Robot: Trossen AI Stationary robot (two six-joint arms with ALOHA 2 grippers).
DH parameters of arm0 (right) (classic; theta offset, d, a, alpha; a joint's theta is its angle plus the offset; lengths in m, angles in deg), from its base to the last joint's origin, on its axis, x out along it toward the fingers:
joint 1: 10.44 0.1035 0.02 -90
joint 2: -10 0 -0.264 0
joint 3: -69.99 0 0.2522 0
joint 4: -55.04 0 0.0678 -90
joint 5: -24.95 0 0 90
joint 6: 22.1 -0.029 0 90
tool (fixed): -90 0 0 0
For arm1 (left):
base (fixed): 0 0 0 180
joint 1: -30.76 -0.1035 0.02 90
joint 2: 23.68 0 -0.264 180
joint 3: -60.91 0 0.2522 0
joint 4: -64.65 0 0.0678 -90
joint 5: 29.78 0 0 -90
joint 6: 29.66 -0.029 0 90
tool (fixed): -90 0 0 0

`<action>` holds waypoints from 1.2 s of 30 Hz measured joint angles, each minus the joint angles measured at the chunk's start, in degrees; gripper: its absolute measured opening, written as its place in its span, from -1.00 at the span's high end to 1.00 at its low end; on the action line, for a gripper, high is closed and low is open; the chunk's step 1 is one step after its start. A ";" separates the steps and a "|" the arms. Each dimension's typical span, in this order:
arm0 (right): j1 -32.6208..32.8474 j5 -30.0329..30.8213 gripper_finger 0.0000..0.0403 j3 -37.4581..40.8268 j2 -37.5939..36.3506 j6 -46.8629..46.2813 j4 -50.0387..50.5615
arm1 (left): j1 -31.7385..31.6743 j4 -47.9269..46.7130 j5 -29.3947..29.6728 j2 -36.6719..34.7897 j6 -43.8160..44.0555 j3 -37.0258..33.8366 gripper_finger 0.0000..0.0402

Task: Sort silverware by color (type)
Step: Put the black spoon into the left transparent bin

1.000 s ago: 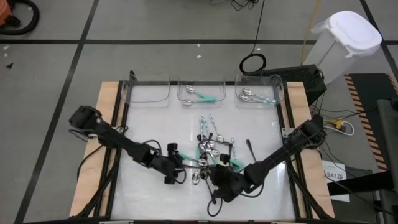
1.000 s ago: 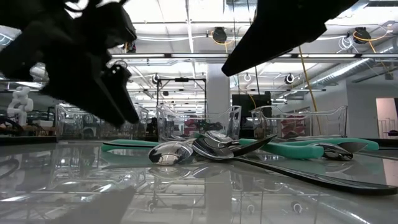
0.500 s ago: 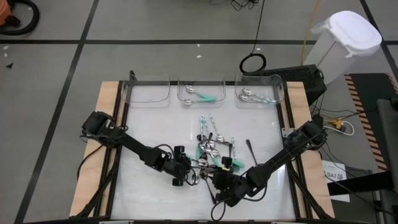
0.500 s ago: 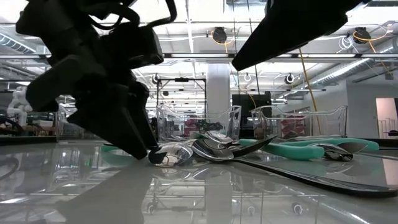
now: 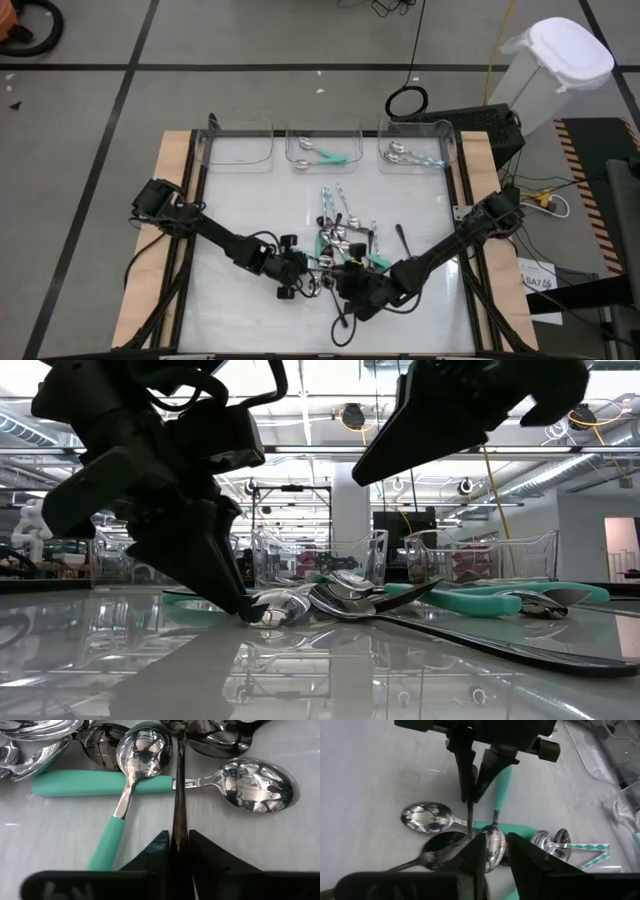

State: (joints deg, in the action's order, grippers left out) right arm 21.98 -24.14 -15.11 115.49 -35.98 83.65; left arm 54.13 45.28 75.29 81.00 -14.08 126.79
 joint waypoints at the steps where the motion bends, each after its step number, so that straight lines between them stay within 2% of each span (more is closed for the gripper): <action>1: -0.25 0.00 0.62 -0.02 -0.02 0.64 0.00 | 0.00 -0.03 0.00 0.00 -0.04 0.00 0.76; 5: -1.30 -0.02 0.62 -0.02 -0.01 2.99 -0.02 | -0.07 -0.26 0.48 0.00 -0.48 -0.04 0.84; 12: -2.42 -0.17 0.62 -0.04 0.00 4.10 -0.02 | -0.10 -0.76 0.96 -0.42 -1.03 0.03 0.85; 16: -2.40 -0.15 0.62 -0.04 -0.58 3.98 0.37 | -0.09 -4.95 1.05 -1.16 -1.48 1.97 0.85; 20: -2.08 -0.13 0.62 -0.09 -3.95 1.29 2.28 | 0.15 -11.82 1.23 -1.22 -1.48 6.00 0.85; 28: 1.55 2.51 0.62 -0.13 -11.36 -10.06 13.20 | 1.91 -21.60 2.89 -1.29 -4.34 14.26 0.85; 36: 4.55 2.78 0.62 -0.11 -11.62 -12.45 15.30 | 2.52 -21.64 3.04 -1.29 -3.97 15.21 0.84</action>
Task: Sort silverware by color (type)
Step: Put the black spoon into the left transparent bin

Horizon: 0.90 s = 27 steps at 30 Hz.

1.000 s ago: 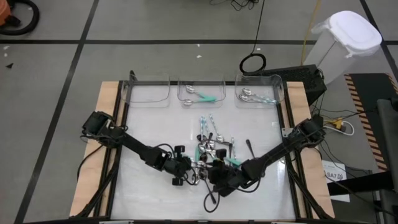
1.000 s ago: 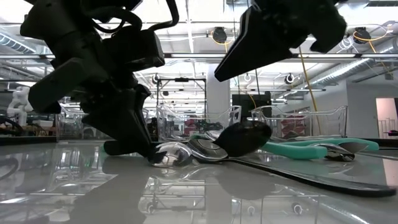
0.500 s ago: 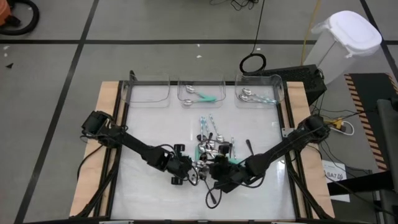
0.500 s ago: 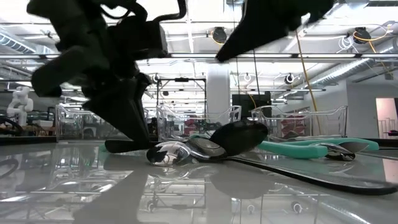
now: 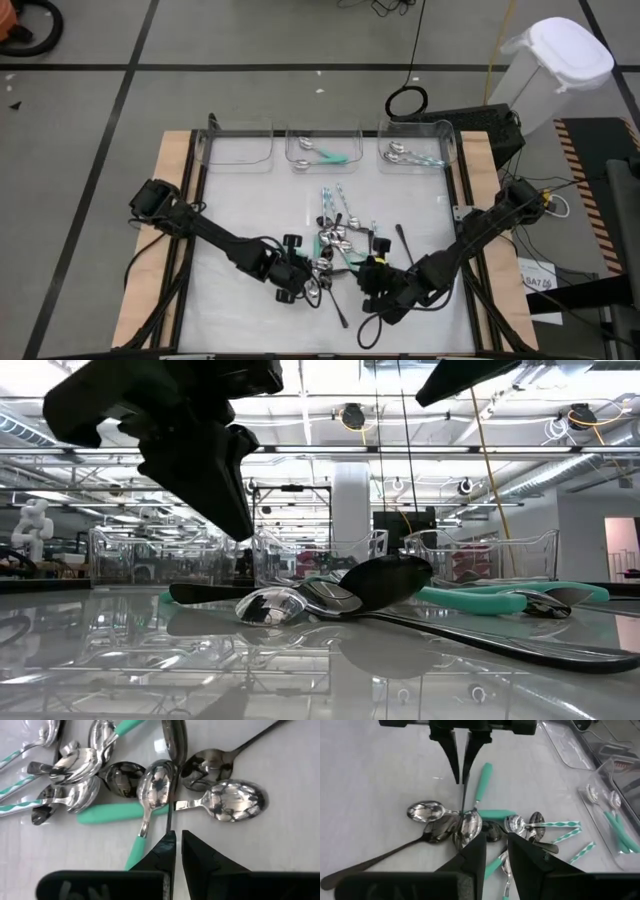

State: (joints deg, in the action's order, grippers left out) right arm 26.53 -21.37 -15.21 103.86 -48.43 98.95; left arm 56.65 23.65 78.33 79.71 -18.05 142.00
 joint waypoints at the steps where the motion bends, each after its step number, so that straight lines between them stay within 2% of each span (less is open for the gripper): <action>1: 0.00 -0.05 0.62 0.00 0.00 -0.02 0.04 | 0.06 0.35 0.01 0.17 0.04 0.00 0.82; 4: 0.02 -0.09 0.62 0.02 0.00 -0.04 -0.07 | 0.63 0.37 1.23 0.63 -0.24 0.00 0.70; 8: 0.24 -0.22 0.62 0.04 0.00 -0.35 -0.06 | 0.87 1.37 2.00 2.37 -0.48 -0.06 0.42; 10: 0.24 -0.22 0.62 0.04 0.00 -0.95 0.02 | 0.89 3.44 4.72 3.49 -0.50 0.00 0.29; 14: 0.25 -0.22 0.62 0.04 0.00 -1.11 0.06 | 0.79 3.75 6.43 5.65 -0.26 0.00 0.15; 18: 0.28 -0.22 0.62 0.04 0.00 -1.11 0.08 | 0.76 3.96 6.40 7.29 0.00 0.02 0.16; 21: 0.28 -0.21 0.62 0.04 0.00 -1.11 0.08 | 0.80 3.77 6.39 8.37 0.11 0.02 0.25; 27: 0.28 -0.22 0.62 0.04 0.00 -1.11 0.00 | 0.45 3.81 6.44 8.93 0.05 0.08 0.66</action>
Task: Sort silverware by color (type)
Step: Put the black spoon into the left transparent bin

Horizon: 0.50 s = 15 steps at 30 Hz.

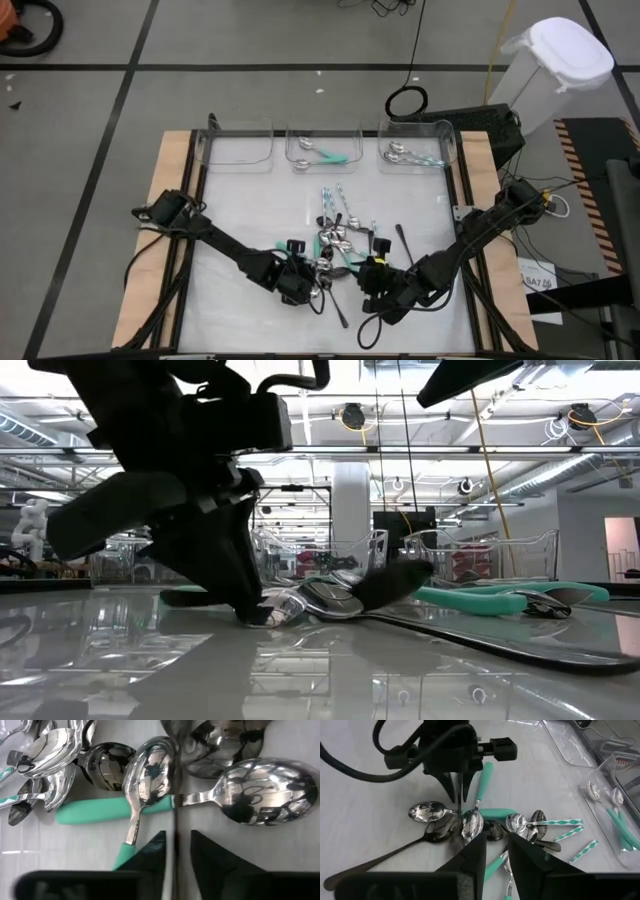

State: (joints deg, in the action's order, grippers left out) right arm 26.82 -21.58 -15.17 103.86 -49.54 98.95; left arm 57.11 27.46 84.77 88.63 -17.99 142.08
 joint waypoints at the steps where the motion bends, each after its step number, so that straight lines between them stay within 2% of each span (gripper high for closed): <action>1: 0.00 0.02 0.62 0.02 0.00 0.00 -0.02 | -0.26 -0.14 0.40 0.02 0.05 0.01 0.75; 4: 0.00 0.02 0.62 0.02 0.00 0.00 -0.15 | -0.84 -0.51 2.53 0.10 0.04 -0.03 0.95; 15: 0.00 0.02 0.62 0.02 0.02 0.00 -0.35 | -1.58 -0.80 2.50 0.08 1.97 -0.03 0.99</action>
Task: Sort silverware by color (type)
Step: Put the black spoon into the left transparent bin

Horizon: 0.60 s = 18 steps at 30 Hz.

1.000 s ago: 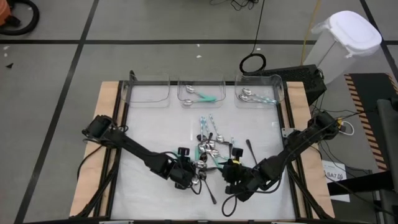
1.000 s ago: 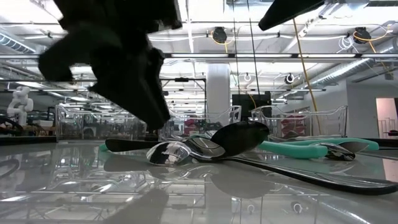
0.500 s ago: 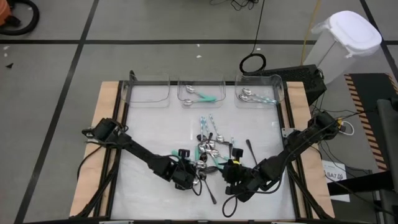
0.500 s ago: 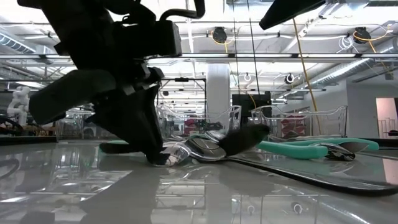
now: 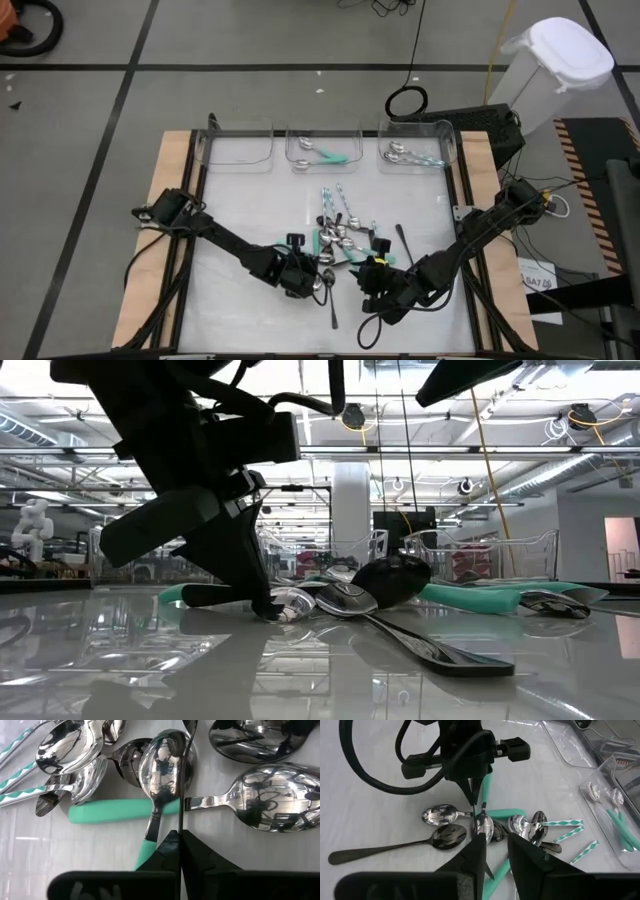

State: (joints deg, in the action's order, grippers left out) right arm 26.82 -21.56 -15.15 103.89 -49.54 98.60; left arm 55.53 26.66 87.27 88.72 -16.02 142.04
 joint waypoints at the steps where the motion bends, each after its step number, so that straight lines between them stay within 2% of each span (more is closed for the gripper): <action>1: 0.00 0.00 0.62 0.00 0.00 0.00 0.00 | 0.00 -0.07 0.00 0.00 0.13 0.00 0.99; 7: 0.00 0.03 0.62 0.00 0.00 0.00 -0.04 | 0.33 -1.71 -0.63 -0.72 0.38 0.93 0.99; 13: 0.00 4.49 0.62 0.02 2.03 0.04 0.24 | -0.17 -8.20 -1.77 -1.75 1.91 5.18 1.00; 18: -0.02 4.60 0.62 0.08 2.62 -0.64 0.89 | -0.12 -13.61 -1.09 -4.95 3.55 6.83 1.00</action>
State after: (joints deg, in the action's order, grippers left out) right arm 26.80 -16.97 -15.07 106.50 -50.18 99.49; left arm 55.41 13.04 86.18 83.77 -12.47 148.88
